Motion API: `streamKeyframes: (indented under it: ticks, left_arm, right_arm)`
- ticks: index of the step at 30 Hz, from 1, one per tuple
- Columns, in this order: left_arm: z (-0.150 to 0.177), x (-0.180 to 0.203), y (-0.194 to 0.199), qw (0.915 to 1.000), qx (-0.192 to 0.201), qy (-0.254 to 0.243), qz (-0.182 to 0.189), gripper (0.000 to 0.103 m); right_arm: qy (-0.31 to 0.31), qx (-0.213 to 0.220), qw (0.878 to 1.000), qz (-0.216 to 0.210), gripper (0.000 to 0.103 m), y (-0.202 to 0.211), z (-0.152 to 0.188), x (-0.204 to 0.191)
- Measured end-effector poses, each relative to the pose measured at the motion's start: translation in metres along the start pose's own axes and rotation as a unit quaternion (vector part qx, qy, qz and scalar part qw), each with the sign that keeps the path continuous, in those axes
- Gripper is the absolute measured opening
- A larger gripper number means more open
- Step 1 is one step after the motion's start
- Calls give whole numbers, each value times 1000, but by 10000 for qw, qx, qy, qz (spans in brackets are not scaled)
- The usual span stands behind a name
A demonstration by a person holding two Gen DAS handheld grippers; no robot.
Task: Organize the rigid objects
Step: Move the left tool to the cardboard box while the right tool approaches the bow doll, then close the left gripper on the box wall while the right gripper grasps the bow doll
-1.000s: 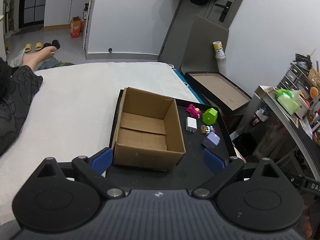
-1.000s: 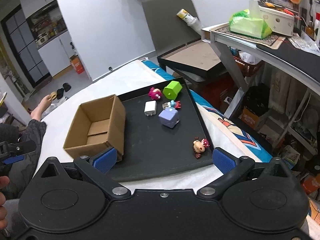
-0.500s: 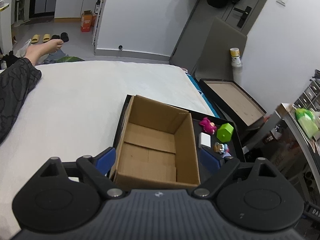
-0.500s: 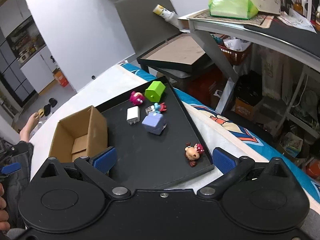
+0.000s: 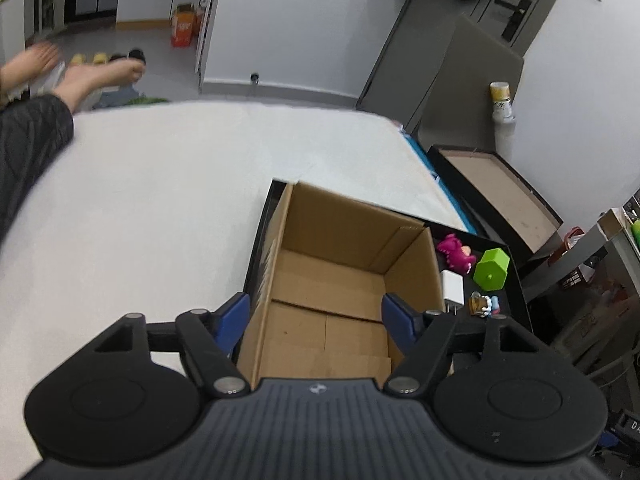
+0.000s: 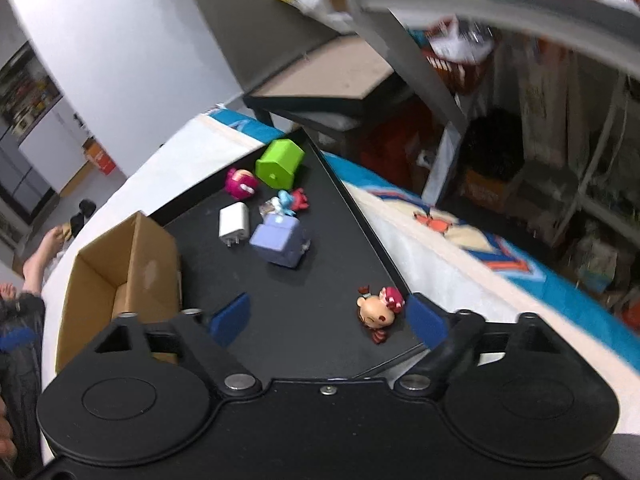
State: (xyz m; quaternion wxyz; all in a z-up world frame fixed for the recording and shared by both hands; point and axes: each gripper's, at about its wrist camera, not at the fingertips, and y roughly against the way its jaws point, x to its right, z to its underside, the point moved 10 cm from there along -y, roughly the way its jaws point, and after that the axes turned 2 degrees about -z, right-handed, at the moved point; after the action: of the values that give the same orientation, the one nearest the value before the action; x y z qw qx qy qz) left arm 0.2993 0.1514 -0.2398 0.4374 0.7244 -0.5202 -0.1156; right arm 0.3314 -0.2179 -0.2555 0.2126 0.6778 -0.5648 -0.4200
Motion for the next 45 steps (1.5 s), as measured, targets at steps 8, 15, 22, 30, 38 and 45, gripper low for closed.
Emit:
streamKeyframes:
  ticks: [8, 15, 22, 30, 38, 45]
  left_arm:
    - [11, -14, -26, 9992, -264, 293, -111, 63]
    - [16, -27, -42, 9979, -404, 463, -204, 53]
    - [19, -32, -56, 9966, -528, 592, -207, 46]
    - [20, -36, -66, 9959, -576, 640, -269, 41]
    - [23, -44, -68, 9955, -543, 732, -258, 22]
    - [31, -36, -66, 9960, -613, 633, -112, 22]
  right_arm:
    - [-455, -288, 9985, 65, 77, -36, 5, 13]
    - [-886, -503, 9940, 403, 71, -64, 11, 29]
    - [-974, -742, 9905, 624, 65, -89, 19, 33]
    - [-950, -782, 9887, 857, 60, -106, 19, 39]
    - [-744, -586, 9925, 770, 43, -106, 16, 35]
    - [-733, -507, 9951, 427, 43, -89, 16, 21]
